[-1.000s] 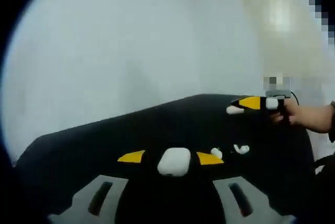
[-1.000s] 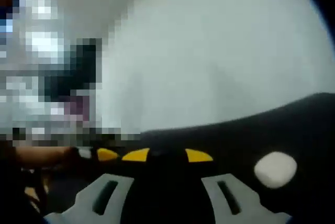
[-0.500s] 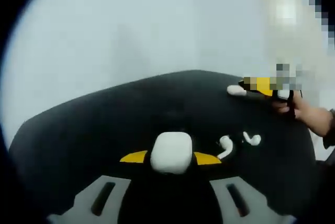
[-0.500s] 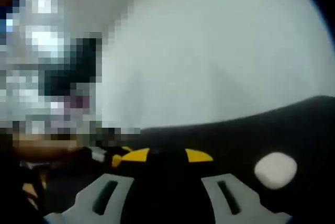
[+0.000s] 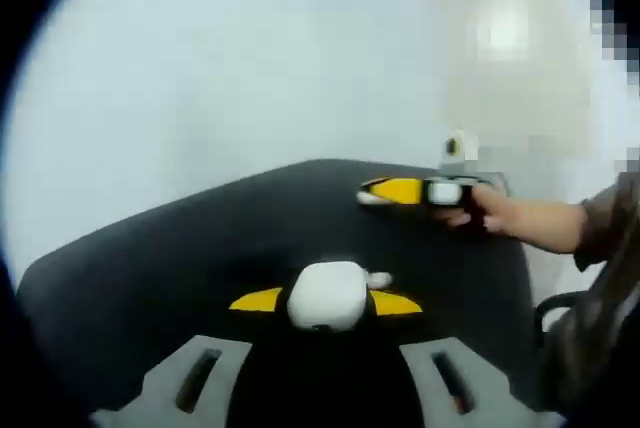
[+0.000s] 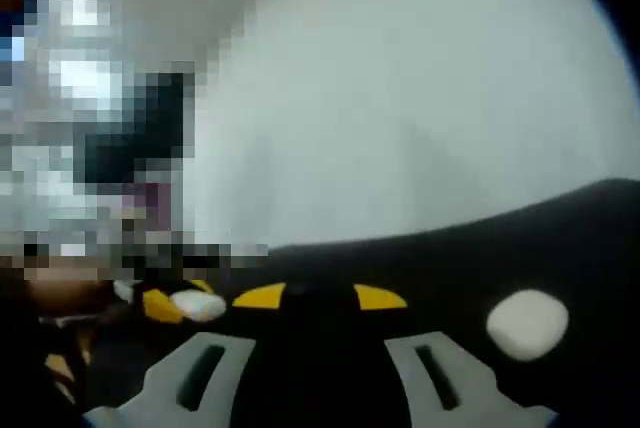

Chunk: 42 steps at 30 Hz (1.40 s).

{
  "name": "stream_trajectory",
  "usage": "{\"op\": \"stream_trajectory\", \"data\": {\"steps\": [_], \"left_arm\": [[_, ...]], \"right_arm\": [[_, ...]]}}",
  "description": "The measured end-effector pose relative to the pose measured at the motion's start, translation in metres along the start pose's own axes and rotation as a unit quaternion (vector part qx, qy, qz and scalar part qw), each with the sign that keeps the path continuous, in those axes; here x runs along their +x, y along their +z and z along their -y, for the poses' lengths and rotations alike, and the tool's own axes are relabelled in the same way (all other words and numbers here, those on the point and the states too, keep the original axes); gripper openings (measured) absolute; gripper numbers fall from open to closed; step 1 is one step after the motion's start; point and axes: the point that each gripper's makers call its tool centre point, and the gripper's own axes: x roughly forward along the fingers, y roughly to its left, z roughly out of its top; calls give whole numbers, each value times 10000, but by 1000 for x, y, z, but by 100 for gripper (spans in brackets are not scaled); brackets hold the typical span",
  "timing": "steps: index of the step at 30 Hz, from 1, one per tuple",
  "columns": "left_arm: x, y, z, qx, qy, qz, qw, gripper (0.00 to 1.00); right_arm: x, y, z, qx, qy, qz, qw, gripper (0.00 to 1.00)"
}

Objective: Pick up three earphones and place each one into its charging case using tactile feedback, ensure that each earphone is properly inserted and securely positioned inside the case.

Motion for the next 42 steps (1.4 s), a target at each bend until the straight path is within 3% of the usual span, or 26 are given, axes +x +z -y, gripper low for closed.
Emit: {"op": "stream_trajectory", "data": {"steps": [5, 6, 10, 11, 12, 13, 15, 21, 24, 27, 29, 31, 33, 35, 37, 38, 39, 40, 42], "left_arm": [[11, -21, 28, 322, 133, -234, 9991, 29], [12, -21, 30, 411, 187, -168, 9988, 29], [16, -23, 31, 151, 375, -81, 9991, 29], [17, -34, 31, 162, 405, -347, 9984, 29], [18, -23, 32, 117, 443, 4, 9990, 29], [15, -29, 33, 212, 420, -160, 9988, 29], [13, -28, 36, 418, 305, -164, 9985, 29], [4, -30, 36, 408, 7, -266, 9988, 30], [-4, -21, 37, 605, -230, -92, 9979, 30], [-15, 10, 37, -191, -574, 655, 9960, 29], [-22, 22, 25, -388, -523, 1032, 9925, 21], [-25, 14, 14, -360, -392, 833, 9951, 12], [-26, 7, 6, -359, -315, 799, 9957, 13], [-27, 3, 1, -441, -329, 969, 9938, 14], [-27, -2, -2, -490, -379, 1057, 9925, 15], [-28, 1, -2, -272, -332, 1054, 9935, 15], [-30, 9, 3, -166, -365, 1298, 9907, 13], [-31, 14, 7, -121, -452, 1491, 9877, 13], [-30, 10, 14, -21, -532, 1406, 9886, 13]], "right_arm": [[2, -1, -1, -57, 49, -41, 10000, 26], [2, -2, -2, -79, 58, -53, 9999, 26], [1, -3, -3, -155, 62, -84, 9998, 26], [1, -4, -3, -181, 52, -97, 9998, 26], [1, -4, -4, -197, 50, -106, 9997, 26], [1, -5, -4, -207, 53, -119, 9997, 26], [1, -5, -4, -227, 57, -130, 9996, 26], [1, -6, -4, -256, 45, -154, 9995, 26], [2, -8, -5, -293, 50, -197, 9994, 26], [2, -10, -5, -348, 39, -260, 9991, 26], [2, -11, -6, -364, 55, -298, 9989, 26], [2, -14, -10, -364, 110, -371, 9986, 26], [2, -12, -22, -346, 389, -326, 9981, 26], [1, -11, -36, -277, 739, -313, 9964, 26], [-1, -23, -53, -153, 1161, -741, 9903, 29], [-1, -26, -61, -160, 1314, -925, 9869, 30], [-5, -29, -74, -77, 1524, -1087, 9823, 29], [-14, -37, -92, -62, 1862, -1488, 9712, 28], [-29, -43, -120, -306, 2391, -1677, 9559, 30]]}}
